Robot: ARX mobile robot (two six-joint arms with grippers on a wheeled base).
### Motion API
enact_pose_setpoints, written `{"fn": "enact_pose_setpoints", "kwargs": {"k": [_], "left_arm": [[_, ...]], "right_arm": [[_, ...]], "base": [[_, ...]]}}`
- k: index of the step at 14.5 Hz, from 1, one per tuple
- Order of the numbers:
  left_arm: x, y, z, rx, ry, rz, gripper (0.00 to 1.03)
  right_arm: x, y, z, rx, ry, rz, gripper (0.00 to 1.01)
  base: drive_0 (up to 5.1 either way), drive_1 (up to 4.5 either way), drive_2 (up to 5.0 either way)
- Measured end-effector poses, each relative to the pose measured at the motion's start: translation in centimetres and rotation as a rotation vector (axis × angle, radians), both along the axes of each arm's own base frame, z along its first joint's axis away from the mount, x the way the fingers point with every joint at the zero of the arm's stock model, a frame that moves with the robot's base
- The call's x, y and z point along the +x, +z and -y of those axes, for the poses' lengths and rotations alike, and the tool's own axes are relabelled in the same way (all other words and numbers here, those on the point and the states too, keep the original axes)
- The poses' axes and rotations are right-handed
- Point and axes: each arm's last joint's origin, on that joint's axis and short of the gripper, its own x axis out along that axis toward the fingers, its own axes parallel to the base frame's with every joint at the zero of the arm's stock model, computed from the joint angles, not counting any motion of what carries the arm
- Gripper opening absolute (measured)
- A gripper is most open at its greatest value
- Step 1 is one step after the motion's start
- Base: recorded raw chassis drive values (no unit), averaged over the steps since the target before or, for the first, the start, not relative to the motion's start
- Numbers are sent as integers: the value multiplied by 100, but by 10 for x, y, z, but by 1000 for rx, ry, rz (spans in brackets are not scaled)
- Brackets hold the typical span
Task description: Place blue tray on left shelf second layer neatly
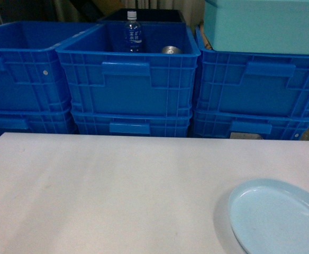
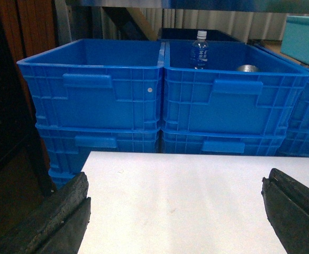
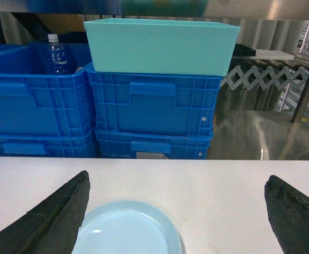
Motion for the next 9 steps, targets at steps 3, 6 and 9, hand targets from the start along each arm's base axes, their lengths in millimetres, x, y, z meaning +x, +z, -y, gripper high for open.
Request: {"fn": "enact_pose_setpoints", "kwargs": {"k": [3,6,9], "left_arm": [[0,0,0,0,0,0,98],[0,0,0,0,0,0,98],[0,0,0,0,0,0,98]], "right_arm": [[0,0,0,0,0,0,98],[0,0,0,0,0,0,98],[0,0,0,0,0,0,98]], "base": [[0,0,0],[0,0,0],[0,0,0]]}}
